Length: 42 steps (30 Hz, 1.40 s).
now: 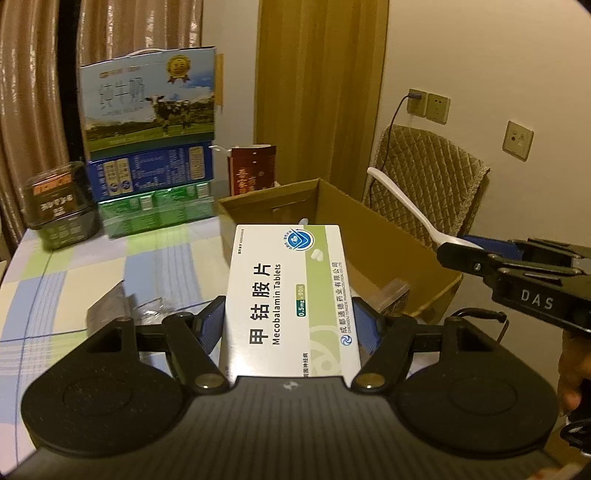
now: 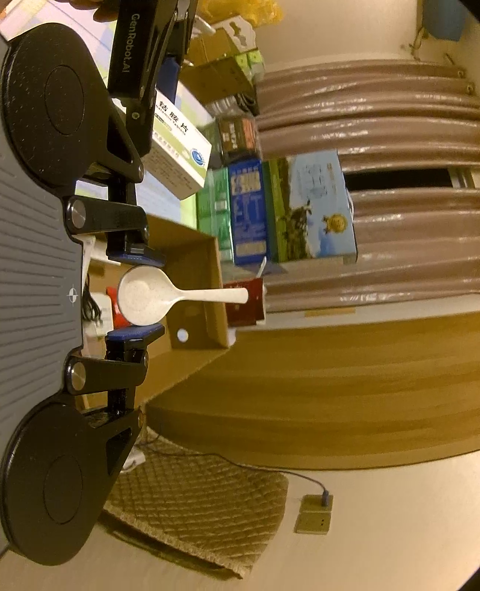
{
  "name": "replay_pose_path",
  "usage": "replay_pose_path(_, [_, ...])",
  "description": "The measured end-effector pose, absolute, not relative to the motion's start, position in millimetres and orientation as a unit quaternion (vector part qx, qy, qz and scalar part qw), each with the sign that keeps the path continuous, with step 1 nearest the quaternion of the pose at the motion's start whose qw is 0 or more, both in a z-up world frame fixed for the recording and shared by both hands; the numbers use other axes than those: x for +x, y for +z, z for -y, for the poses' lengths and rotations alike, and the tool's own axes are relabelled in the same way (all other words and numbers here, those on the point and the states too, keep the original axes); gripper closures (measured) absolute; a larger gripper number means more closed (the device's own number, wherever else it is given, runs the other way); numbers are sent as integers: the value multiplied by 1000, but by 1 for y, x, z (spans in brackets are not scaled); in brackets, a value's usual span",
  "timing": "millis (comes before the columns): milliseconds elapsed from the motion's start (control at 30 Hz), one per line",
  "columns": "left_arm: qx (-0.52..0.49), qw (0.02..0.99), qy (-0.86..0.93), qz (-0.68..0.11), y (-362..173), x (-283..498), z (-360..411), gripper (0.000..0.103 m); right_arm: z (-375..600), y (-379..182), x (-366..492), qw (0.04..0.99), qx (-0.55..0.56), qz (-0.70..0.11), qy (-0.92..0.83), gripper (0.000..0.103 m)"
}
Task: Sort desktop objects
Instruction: 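Lower the tablet box and spoon into the cardboard box and open both tools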
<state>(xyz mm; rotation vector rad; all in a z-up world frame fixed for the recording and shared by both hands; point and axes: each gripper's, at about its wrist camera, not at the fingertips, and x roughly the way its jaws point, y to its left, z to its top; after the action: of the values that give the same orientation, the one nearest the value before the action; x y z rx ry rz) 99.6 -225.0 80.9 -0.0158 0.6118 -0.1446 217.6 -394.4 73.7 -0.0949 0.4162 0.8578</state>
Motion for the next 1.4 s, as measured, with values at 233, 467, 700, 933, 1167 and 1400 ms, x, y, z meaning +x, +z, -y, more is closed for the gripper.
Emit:
replay_pose_path(233, [-14,947,-90,-307,79,133,245,37,394,68,244,890,-48,-212,401,73])
replay_pose_path(467, [-22,942,-102,-319,72,164,261,36,388,63,265,890,-56,-220,395,73])
replay_pose_path(700, [-31,938,-109,-326,60,183,272,36,382,58,280,890,-73,-225,390,73])
replay_pose_path(933, [-28,935,-111,-337,51,196,273,36,378,54,292,889,-74,-230,389,73])
replay_pose_path(1167, [-31,934,-110,-337,49,208,272,36,373,50,299,888,-74,-236,387,73])
replay_pose_path(1400, [-30,927,-106,-358,39,225,273,36,373,46,301,888,-75,-242,384,73])
